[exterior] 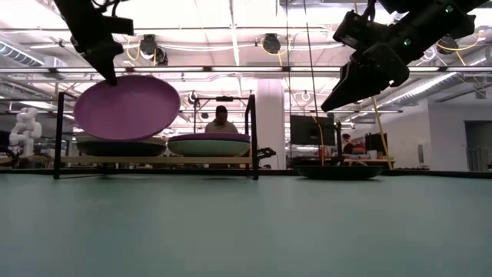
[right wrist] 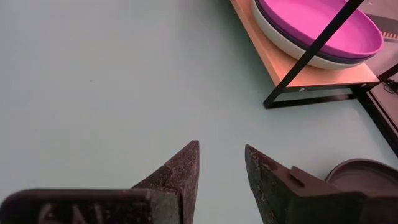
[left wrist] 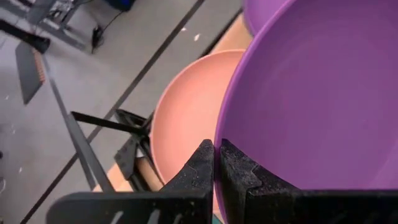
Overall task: Place and stack plates onto a shelf
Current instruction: Stack the violet plate on top of the dark green plate on the shelf
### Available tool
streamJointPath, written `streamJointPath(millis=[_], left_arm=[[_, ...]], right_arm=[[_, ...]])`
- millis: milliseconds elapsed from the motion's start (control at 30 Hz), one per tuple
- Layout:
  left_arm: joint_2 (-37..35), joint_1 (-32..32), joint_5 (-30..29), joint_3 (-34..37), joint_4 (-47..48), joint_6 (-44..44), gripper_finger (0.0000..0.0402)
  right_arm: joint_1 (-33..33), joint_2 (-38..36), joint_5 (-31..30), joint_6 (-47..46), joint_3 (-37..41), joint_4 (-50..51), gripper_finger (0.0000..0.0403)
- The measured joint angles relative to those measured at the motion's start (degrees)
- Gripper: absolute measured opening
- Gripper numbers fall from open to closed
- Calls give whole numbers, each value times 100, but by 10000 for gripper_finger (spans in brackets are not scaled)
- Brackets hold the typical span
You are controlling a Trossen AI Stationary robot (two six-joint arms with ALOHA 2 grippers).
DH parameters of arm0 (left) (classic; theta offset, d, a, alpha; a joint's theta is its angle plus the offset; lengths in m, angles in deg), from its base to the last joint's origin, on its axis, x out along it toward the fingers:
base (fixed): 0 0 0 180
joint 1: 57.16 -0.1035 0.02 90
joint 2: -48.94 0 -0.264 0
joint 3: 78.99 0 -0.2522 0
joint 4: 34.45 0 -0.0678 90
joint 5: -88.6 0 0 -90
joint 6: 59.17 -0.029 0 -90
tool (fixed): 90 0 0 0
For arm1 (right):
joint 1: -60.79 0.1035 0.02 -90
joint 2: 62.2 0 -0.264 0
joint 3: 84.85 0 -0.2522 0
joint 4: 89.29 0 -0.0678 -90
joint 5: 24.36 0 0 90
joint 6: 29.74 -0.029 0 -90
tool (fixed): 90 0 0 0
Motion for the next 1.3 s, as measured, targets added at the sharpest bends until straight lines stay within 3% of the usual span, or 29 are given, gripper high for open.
streamJointPath(millis=[467, 733, 1033, 1300], left_arm=[[227, -2345, 1181, -1216, -155, -1416, 10], [837, -3504, 1932, -1333, -186, -2271, 10], [1537, -4261, 2480, -1331, -446, -2898, 9], [1648, -4703, 3122, -1325, -439, -3301, 9]], right_arm=[[0, 1, 0, 22, 0, -2, 112], [0, 0, 0, 24, 0, -2, 112], [0, 1, 0, 52, 0, -2, 112], [0, 1, -2, 108, 0, -2, 112]])
